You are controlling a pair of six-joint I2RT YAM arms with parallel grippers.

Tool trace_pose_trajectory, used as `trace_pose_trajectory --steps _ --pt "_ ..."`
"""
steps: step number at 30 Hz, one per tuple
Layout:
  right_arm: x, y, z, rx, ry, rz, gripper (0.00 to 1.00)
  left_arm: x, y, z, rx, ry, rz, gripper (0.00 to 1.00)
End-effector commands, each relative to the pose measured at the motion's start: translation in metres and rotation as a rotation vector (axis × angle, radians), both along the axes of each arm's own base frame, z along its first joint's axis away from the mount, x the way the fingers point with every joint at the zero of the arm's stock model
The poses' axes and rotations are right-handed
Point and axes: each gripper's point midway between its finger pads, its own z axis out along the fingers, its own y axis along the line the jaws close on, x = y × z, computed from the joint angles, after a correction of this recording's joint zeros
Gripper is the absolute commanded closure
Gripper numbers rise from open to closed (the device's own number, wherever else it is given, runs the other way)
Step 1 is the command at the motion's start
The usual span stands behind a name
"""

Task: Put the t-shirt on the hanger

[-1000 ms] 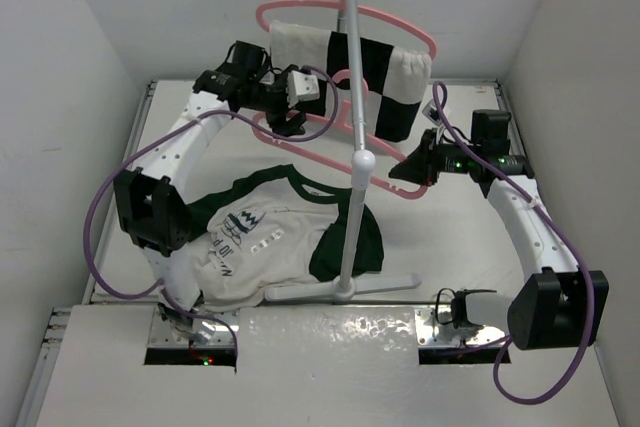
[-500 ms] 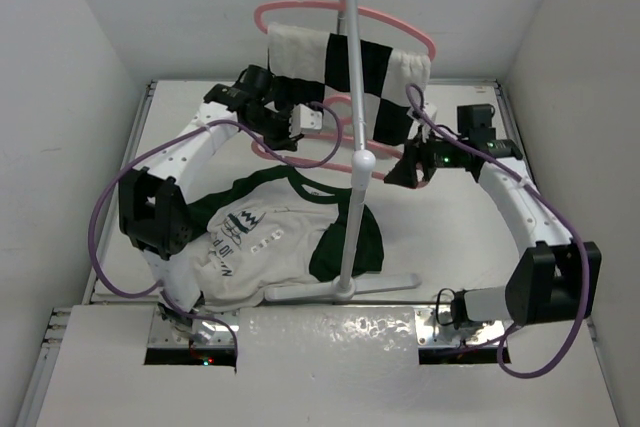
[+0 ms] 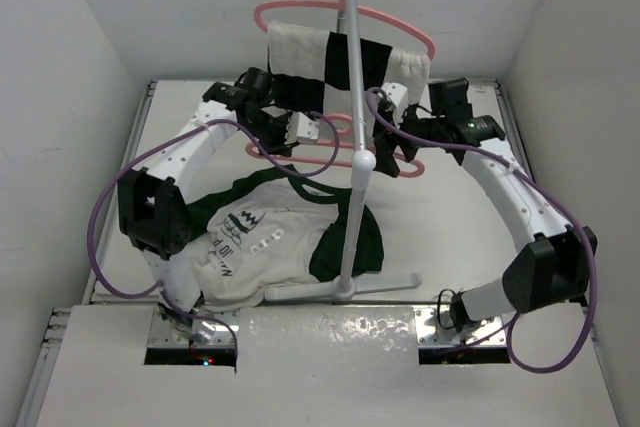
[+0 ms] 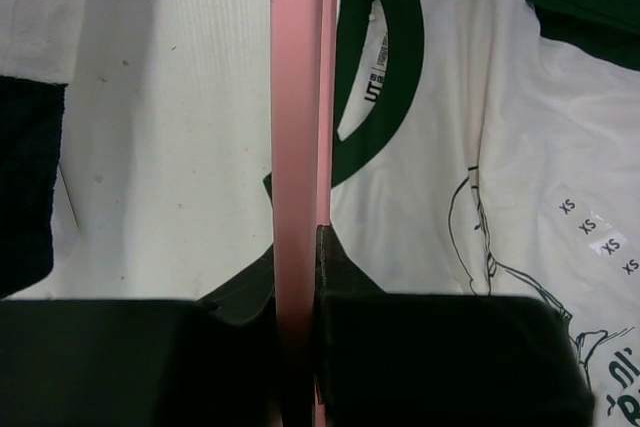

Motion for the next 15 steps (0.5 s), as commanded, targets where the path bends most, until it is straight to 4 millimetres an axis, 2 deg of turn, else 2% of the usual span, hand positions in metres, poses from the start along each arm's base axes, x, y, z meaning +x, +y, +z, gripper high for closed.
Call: trace_pose_trajectory --steps 1,3,6,7,9,10,12,14,15 --pt "0.006 0.025 0.006 -0.016 -0.059 0.098 0.02 -0.002 -0.008 0.025 -0.047 -0.059 -0.044 1.00" --pt "0.007 0.039 -0.003 -0.021 -0.050 0.136 0.03 -0.006 -0.009 0.027 -0.057 -0.053 -0.060 1.00" --pt "0.017 0.053 -0.005 0.043 -0.040 0.135 0.09 -0.011 -0.008 0.028 -0.058 -0.050 -0.070 1.00" --pt "0.026 0.057 0.001 0.068 -0.075 0.133 0.12 -0.013 -0.007 0.028 -0.054 -0.047 -0.077 1.00" --pt "0.029 0.063 0.000 0.100 -0.076 0.134 0.21 -0.017 -0.006 0.028 -0.052 -0.046 -0.080 1.00" --pt "0.033 0.069 0.003 0.128 -0.086 0.124 0.29 -0.018 -0.006 0.028 -0.054 -0.045 -0.081 1.00" --pt "0.033 0.072 -0.006 0.153 -0.046 0.080 0.59 -0.019 -0.007 0.030 -0.069 -0.043 -0.073 1.00" --pt "0.032 0.079 -0.008 0.186 -0.056 0.084 0.64 -0.019 -0.011 0.034 -0.099 -0.027 -0.053 1.00" --pt "0.025 0.081 -0.017 0.204 -0.011 0.081 0.74 -0.017 -0.013 0.037 -0.112 -0.032 -0.043 1.00"
